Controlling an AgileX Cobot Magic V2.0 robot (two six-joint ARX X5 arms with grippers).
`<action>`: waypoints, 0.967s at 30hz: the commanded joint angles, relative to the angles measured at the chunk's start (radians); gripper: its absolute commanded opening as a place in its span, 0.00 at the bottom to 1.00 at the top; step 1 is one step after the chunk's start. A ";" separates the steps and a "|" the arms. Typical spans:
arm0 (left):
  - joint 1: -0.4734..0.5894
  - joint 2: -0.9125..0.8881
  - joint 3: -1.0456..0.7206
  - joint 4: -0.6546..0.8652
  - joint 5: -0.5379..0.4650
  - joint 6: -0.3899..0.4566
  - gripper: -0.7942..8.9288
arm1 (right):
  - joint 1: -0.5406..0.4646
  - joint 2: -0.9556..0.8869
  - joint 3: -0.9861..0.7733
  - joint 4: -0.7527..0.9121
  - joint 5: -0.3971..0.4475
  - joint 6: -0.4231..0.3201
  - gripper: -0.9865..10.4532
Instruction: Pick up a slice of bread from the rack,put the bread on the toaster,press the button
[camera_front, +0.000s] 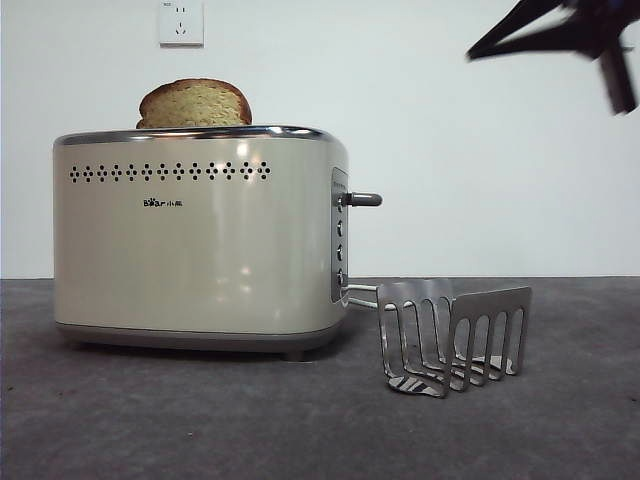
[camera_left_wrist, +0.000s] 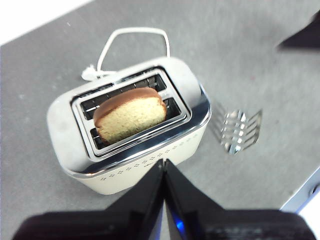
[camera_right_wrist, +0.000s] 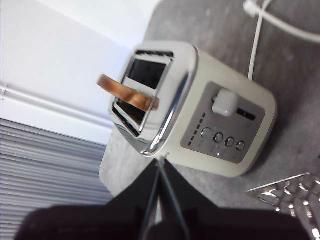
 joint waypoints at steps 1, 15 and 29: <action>-0.003 -0.041 -0.013 0.002 0.007 -0.039 0.07 | 0.044 0.078 0.068 0.013 0.014 0.016 0.08; -0.002 -0.267 -0.256 0.002 -0.068 -0.020 0.07 | 0.164 0.431 0.322 -0.077 0.107 0.003 0.08; -0.002 -0.311 -0.307 0.002 -0.098 -0.010 0.07 | 0.180 0.571 0.325 -0.076 0.172 0.003 0.08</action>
